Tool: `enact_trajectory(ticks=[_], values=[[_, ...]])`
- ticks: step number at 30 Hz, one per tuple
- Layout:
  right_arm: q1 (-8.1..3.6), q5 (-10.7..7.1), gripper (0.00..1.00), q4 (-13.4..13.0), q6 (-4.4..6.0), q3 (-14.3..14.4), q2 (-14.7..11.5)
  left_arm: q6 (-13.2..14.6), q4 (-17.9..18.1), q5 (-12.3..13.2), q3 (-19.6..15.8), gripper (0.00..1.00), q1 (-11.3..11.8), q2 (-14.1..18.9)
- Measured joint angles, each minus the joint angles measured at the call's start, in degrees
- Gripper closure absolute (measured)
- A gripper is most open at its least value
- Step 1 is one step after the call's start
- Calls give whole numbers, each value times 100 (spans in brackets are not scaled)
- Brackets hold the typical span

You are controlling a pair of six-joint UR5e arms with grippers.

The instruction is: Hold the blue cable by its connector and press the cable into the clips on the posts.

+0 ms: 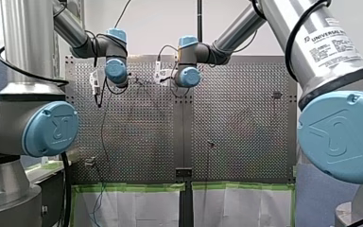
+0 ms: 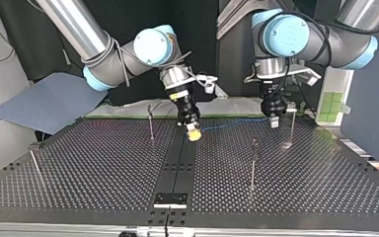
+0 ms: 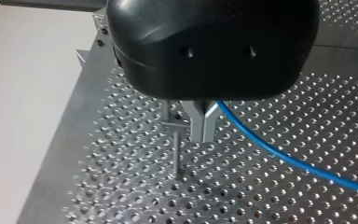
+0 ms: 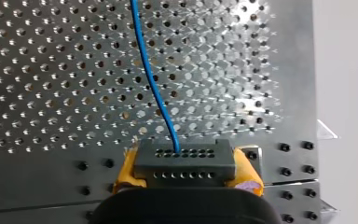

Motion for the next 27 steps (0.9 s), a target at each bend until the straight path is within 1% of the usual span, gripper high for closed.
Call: enact_trajectory(ticks=[4,8,12,15,21,27], values=[[-20,-50,100,15,52,-58,116,-70,136,92,0,100,53,-89],[-28,-66,100,30,74,-151,207,-111,217,174,3,100,119,-115],[-46,-84,100,38,150,-272,269,-136,268,228,28,100,196,-129],[-61,-94,100,51,185,-345,294,-151,264,274,84,100,241,-156],[-103,-107,100,67,232,-409,310,-199,252,307,130,100,282,-283],[-121,-135,100,74,246,-413,355,-215,279,342,132,100,276,-375]])
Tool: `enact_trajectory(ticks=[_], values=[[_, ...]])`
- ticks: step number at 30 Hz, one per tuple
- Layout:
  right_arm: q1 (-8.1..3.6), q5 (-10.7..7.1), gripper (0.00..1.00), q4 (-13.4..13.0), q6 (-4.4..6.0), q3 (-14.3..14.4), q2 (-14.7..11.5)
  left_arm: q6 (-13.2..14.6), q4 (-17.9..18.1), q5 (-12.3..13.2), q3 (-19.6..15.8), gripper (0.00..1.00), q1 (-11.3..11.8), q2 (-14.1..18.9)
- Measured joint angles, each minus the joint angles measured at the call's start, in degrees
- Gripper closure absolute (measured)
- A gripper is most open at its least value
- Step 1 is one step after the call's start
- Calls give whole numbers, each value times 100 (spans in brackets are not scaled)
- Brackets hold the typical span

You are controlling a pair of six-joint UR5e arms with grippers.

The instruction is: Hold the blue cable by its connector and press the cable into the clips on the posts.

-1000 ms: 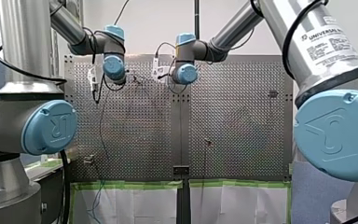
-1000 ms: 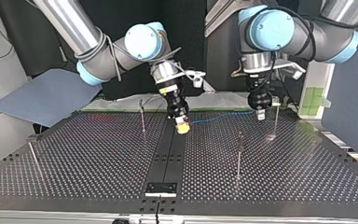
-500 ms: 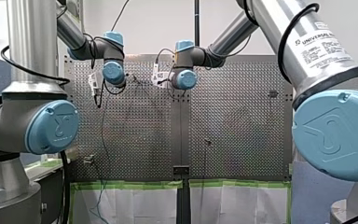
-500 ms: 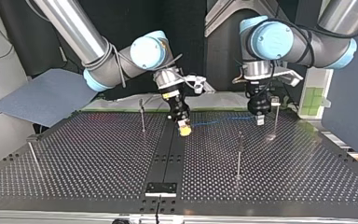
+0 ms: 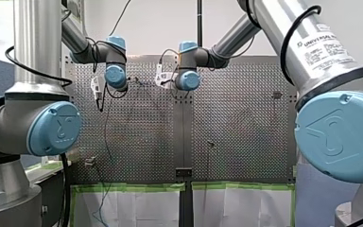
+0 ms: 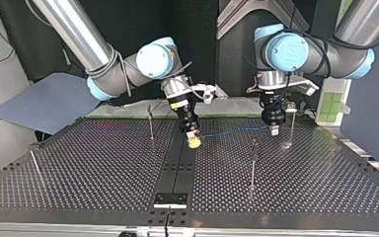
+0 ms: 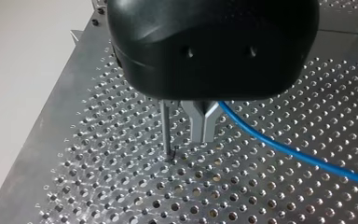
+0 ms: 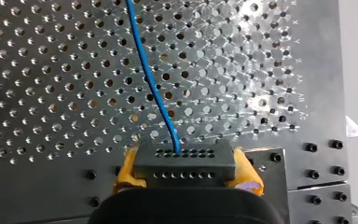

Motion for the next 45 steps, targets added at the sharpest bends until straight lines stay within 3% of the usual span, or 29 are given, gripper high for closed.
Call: enact_trajectory(ticks=[13,20,28,45], values=[[-64,-135,100,18,50,-82,44,-14,172,323,32,100,-35,-7],[-20,-178,100,108,49,-293,55,-116,167,273,262,100,-30,-8],[-46,-181,100,230,57,-523,190,-163,158,205,335,100,-8,-178],[-88,-195,100,305,57,-787,352,-205,187,416,549,100,176,-339]])
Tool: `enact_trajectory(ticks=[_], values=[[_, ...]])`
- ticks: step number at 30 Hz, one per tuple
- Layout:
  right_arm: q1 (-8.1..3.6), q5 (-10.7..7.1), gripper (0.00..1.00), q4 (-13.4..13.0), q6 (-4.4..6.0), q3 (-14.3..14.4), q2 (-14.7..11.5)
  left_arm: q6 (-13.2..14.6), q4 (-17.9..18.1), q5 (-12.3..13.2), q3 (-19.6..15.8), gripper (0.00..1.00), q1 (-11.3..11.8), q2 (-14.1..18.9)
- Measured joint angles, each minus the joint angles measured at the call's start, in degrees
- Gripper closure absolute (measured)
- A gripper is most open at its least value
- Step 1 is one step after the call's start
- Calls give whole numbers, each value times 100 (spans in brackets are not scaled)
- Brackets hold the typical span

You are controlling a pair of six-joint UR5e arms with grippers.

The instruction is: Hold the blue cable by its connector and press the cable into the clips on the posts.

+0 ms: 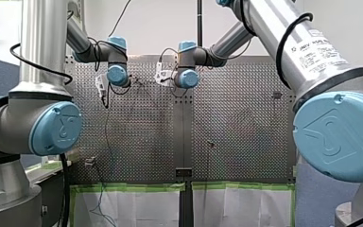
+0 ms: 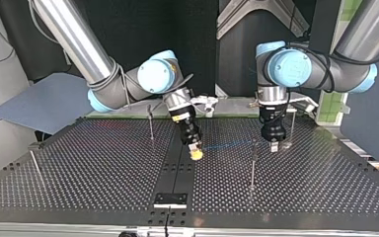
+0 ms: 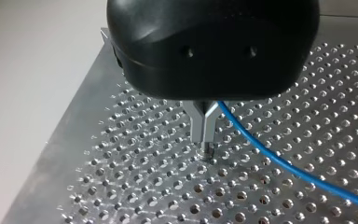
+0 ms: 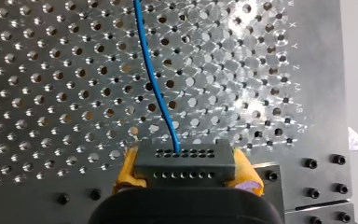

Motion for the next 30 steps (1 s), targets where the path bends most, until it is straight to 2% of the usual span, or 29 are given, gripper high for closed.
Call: enact_trajectory(ticks=[5,14,23,30], values=[[-4,-3,100,48,0,-87,7,-17,-103,110,153,100,31,-188],[-40,-5,100,54,0,-116,34,-131,-64,319,234,100,186,-251],[-127,-50,100,58,4,-177,162,-279,-71,666,471,100,324,-400],[-204,-141,100,40,17,-296,266,-414,-171,807,671,100,450,-530]])
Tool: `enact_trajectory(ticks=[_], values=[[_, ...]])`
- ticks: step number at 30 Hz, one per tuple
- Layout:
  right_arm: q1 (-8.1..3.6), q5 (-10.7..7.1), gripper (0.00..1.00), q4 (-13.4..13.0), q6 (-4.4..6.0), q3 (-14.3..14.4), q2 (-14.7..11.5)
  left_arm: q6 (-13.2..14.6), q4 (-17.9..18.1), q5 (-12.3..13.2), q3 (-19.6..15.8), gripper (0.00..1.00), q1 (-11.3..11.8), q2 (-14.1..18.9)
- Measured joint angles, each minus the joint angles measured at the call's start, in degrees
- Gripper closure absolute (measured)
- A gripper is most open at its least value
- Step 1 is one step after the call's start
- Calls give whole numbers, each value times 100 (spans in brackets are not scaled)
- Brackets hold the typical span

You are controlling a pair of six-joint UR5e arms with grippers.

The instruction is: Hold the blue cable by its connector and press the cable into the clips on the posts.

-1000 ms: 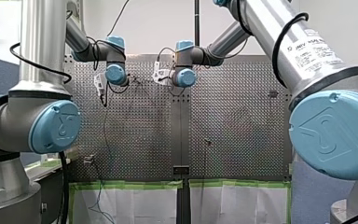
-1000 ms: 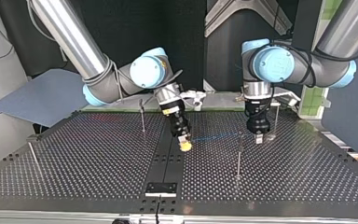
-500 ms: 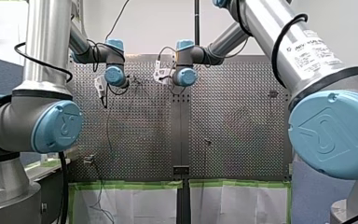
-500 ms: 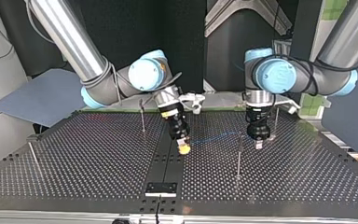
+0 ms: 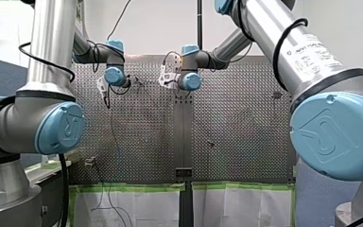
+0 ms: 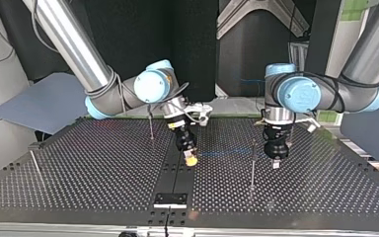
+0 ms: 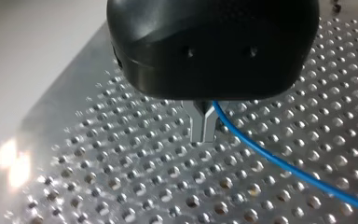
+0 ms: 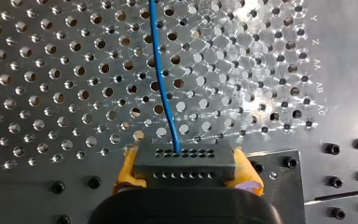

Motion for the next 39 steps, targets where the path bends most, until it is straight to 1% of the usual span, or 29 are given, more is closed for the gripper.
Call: enact_trajectory(ticks=[7,13,18,19,20,21,23,24,25,26,27,29,30,31,32,33,35,39], values=[[-56,-12,100,-4,41,-151,106,-9,-24,15,26,100,96,-48],[-114,-55,100,-7,45,-181,115,-13,-21,31,27,100,144,-52],[-134,-71,100,-8,45,-184,122,-9,-17,33,28,100,154,-52],[-136,-72,100,-7,45,-184,122,-6,-17,33,28,96,152,-52],[-140,-72,100,-6,46,-184,122,-1,-18,33,28,79,150,-51],[-145,-73,100,-4,46,-184,122,5,-22,31,30,79,148,-51],[-149,-74,100,-2,45,-184,122,37,-56,7,30,63,141,-52],[-151,-73,100,0,45,-183,123,58,-78,-19,31,63,136,-52],[-152,-73,100,0,45,-183,123,92,-104,-62,30,54,129,-53],[-152,-75,100,2,45,-183,123,118,-121,-101,30,50,122,-53],[-152,-77,100,4,45,-183,123,139,-133,-141,29,50,117,-53],[-153,-78,100,10,45,-184,123,166,-153,-220,28,37,109,-52],[-153,-78,100,13,45,-184,124,169,-162,-240,28,37,105,-52],[-154,-78,100,15,45,-184,124,166,-176,-259,28,25,103,-52],[-154,-78,100,16,45,-184,123,158,-190,-270,28,20,102,-51],[-154,-77,100,17,45,-184,124,145,-211,-280,28,20,99,-50],[-154,-77,100,18,45,-184,124,116,-291,-295,29,13,84,-48],[-156,-78,100,19,44,-184,124,107,-472,-323,28,13,35,-46]])
